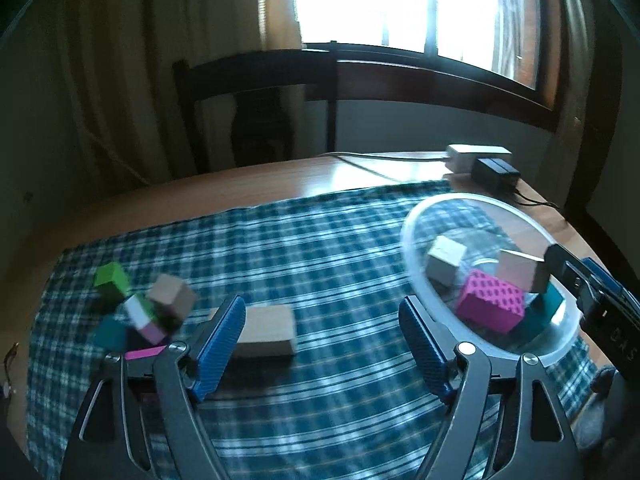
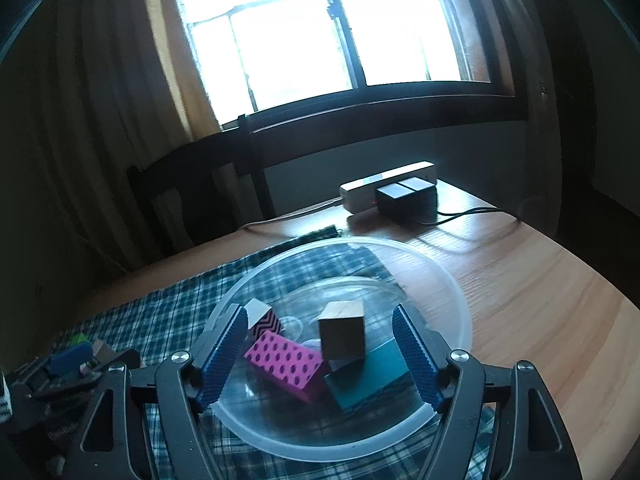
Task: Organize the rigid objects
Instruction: 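Move the open left tool back toward the block pile, then grasp the large magenta foam block with the left tool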
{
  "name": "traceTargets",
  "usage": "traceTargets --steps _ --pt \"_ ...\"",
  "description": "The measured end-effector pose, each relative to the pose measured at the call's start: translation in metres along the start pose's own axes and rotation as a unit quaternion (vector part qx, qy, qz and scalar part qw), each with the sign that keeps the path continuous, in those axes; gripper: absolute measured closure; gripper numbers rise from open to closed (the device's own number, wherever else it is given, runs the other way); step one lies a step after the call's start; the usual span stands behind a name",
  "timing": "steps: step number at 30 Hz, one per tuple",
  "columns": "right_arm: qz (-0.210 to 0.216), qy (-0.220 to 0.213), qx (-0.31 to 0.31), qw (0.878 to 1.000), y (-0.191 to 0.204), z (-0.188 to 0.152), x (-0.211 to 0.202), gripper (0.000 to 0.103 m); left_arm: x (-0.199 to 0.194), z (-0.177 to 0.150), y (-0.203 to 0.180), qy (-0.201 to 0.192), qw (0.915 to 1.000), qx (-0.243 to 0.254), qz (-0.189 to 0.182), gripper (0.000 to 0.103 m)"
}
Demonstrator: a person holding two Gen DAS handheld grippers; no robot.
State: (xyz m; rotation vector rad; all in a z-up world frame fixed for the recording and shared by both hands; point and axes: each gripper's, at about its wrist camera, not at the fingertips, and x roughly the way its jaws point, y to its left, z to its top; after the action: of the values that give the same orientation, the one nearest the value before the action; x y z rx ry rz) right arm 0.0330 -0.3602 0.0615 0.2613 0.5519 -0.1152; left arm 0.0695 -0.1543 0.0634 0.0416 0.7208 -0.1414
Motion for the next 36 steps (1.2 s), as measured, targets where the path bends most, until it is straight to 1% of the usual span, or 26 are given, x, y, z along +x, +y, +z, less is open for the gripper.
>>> traceTargets --steps 6,12,19,25,36 --pt "0.003 0.008 -0.011 1.0 0.006 -0.004 0.004 0.024 -0.005 -0.01 0.031 0.002 0.9992 -0.024 0.031 0.023" --pt "0.002 0.013 -0.016 1.0 0.008 -0.006 0.006 0.024 -0.004 -0.022 0.063 0.011 0.9968 -0.056 0.057 0.023" --pt "0.001 0.015 -0.018 1.0 0.009 -0.007 0.007 0.024 -0.003 -0.033 0.092 0.02 0.9931 -0.085 0.078 0.023" --pt "0.002 0.017 -0.022 1.0 0.01 -0.008 0.008 0.024 0.006 -0.04 0.106 0.035 0.9911 -0.098 0.083 0.023" --pt "0.002 0.019 -0.023 1.0 0.011 -0.008 0.01 0.024 0.024 -0.045 0.111 0.06 0.9899 -0.105 0.075 0.023"
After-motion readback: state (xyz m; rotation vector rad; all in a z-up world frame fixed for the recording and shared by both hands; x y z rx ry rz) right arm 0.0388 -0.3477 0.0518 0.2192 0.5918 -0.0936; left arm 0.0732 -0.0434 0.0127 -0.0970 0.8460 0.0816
